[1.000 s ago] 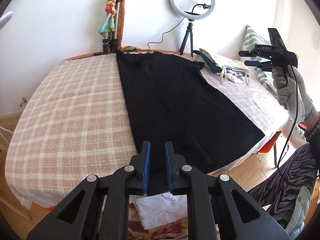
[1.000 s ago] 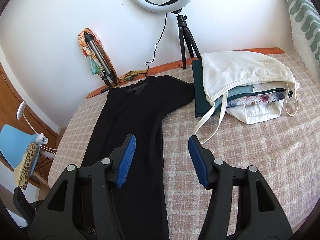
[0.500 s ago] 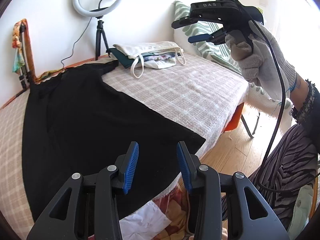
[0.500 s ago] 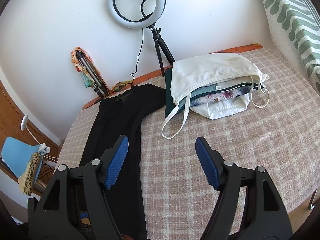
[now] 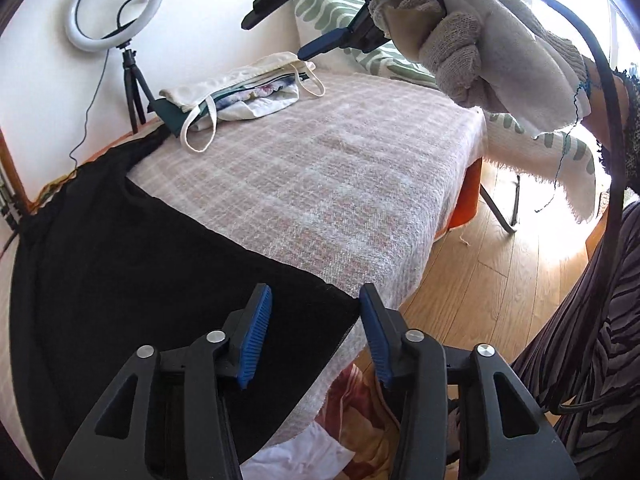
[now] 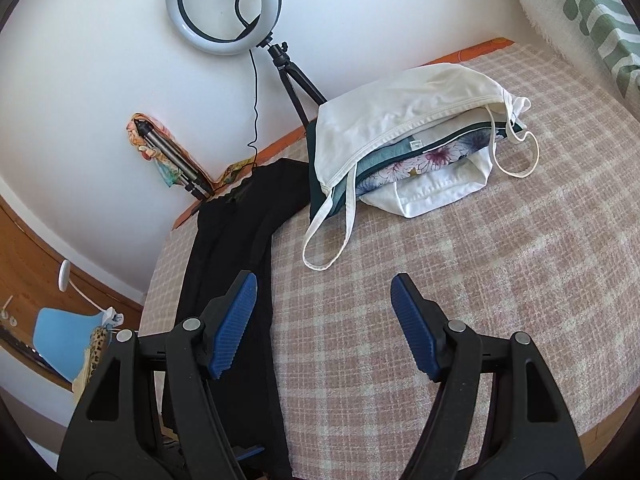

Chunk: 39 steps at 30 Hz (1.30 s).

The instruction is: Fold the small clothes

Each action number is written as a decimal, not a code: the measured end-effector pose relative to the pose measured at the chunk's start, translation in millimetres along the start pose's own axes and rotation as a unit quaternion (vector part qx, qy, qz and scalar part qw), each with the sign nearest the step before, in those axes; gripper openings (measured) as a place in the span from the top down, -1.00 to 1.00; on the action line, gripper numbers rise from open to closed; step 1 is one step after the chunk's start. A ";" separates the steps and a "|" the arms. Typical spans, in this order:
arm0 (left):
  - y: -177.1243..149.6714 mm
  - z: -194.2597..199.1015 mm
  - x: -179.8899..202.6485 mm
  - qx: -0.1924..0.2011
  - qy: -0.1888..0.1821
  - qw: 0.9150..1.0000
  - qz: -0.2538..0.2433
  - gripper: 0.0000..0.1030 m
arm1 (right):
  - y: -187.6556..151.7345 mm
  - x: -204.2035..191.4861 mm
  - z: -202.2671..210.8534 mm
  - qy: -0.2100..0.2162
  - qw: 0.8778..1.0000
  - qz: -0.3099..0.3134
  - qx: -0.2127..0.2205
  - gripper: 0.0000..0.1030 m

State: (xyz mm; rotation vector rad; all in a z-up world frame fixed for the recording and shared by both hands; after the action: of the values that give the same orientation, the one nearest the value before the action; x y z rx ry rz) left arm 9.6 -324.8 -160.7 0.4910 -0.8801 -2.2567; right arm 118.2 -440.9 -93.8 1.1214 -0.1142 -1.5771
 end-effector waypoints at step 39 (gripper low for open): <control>-11.5 76.2 -94.0 0.075 -0.033 0.963 0.255 0.94 | 66.0 -30.9 -266.6 -0.033 0.997 -0.025 -0.061 0.88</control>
State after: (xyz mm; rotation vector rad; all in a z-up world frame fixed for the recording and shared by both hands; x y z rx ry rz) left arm 30.1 -218.4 -105.6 0.2205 -1.0769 -1.7504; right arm 347.5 -313.0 -179.9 0.9828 -0.0339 -1.6437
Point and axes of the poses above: each gripper's, at about its wrist camera, not at the fingertips, and z roughly against the way its jaws point, x to its right, y to its top, the point moved 8 cm from there along -z, roughly the way its jaws point, and after that the axes turned 6 degrees about y, right-handed, at the moved point
